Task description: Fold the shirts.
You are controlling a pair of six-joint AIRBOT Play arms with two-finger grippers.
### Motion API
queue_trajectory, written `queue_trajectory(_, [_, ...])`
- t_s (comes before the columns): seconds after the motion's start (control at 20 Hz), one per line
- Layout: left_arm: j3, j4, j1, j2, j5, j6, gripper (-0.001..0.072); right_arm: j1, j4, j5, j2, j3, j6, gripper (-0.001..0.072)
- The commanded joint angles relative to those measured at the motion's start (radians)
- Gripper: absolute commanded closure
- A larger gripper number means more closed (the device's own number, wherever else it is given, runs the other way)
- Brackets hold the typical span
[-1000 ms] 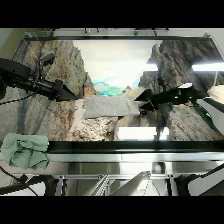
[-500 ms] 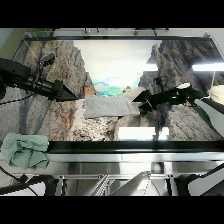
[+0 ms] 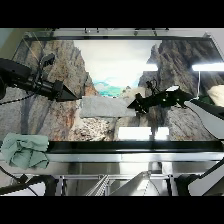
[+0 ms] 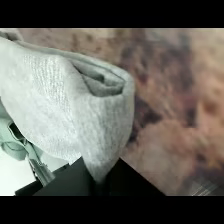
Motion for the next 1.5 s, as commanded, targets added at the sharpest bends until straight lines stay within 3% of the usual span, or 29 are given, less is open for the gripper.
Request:
queue_trajectory(0.0, [0.0,0.002,0.0,0.0,0.01,0.0,0.0689,-0.031,0.06,0.022,0.034,0.006,-0.04,0.0698])
queue_trajectory(0.2, [0.0,0.002,0.0,0.0,0.01,0.001,0.0689,-0.217,0.059,0.021,0.172,0.015,-0.036,0.0699])
queue_trajectory(0.35, [0.0,0.002,0.0,0.0,0.01,0.001,0.0689,-0.455,-0.039,0.048,0.306,0.036,0.055,0.0699])
queue_trajectory(0.65, [0.0,0.002,-0.003,0.0,0.009,0.001,0.0689,-1.027,-0.461,0.051,0.541,0.055,0.297,0.0699])
queue_trajectory(0.8, [0.0,0.005,-0.03,0.0,0.008,0.002,0.069,-1.209,-0.8,0.06,0.582,0.043,0.457,0.07])
queue_trajectory(0.9, [0.0,0.006,-0.06,0.0,0.004,0.002,0.0689,-1.277,-0.977,0.064,0.594,0.013,0.494,0.0699])
queue_trajectory(1.05, [0.0,0.006,-0.107,0.0,-0.01,0.002,0.069,-1.332,-1.03,0.054,0.583,-0.053,0.479,0.0686])
queue_trajectory(1.1, [0.0,0.006,-0.117,0.0,-0.011,0.002,0.069,-1.334,-1.026,0.056,0.57,-0.06,0.477,0.0498])
queue_trajectory(1.15, [0.0,0.006,-0.122,0.0,-0.01,0.002,0.069,-1.334,-1.019,0.066,0.56,-0.06,0.478,0.009])
queue_trajectory(1.2, [0.0,0.005,-0.124,0.0,-0.01,0.002,0.069,-1.334,-1.001,0.076,0.559,-0.059,0.476,0.0009])
queue_trajectory(1.45, [0.005,0.002,-0.123,0.001,0.003,0.001,0.069,-1.313,-0.689,0.222,0.612,-0.055,0.406,0.0011])
